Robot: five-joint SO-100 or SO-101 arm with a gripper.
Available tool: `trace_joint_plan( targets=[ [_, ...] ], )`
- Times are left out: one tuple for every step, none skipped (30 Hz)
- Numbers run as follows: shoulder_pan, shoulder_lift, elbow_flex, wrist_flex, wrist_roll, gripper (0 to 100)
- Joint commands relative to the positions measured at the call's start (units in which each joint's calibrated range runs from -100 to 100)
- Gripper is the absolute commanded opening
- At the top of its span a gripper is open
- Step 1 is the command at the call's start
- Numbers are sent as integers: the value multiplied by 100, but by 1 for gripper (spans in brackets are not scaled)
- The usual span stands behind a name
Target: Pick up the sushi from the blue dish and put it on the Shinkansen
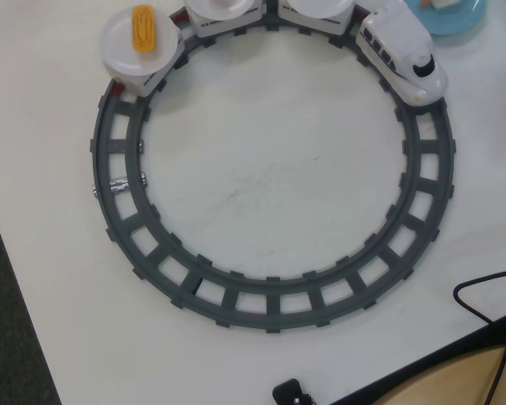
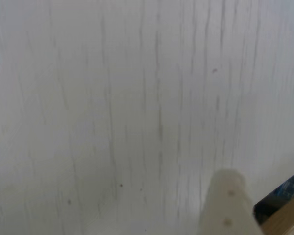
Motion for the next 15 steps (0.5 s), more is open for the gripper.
trace_joint_plan(
  targets=[
    [-51, 73, -52, -50, -3, 23],
    [-51, 73, -52, -50, -3, 23],
    [-51, 73, -52, -50, -3, 23],
    [-51, 73, -52, -50, -3, 23],
    [-51, 73, -52, -50, -3, 23],
    [-51, 73, -52, -50, -3, 23],
    [-51, 73, -52, -50, -3, 23],
    [-51, 73, -52, -50, -3, 23],
    [-51, 73, -52, -50, -8, 23],
    [-51, 73, -52, -50, -34, 23],
    [-16, 73, -61, -67, -40, 23],
    [2, 48, -124, -84, -40, 23],
    [10, 6, -249, -127, -40, 23],
    [10, -61, -375, -153, -40, 23],
    [10, -103, -564, -110, -40, 23]
  ],
)
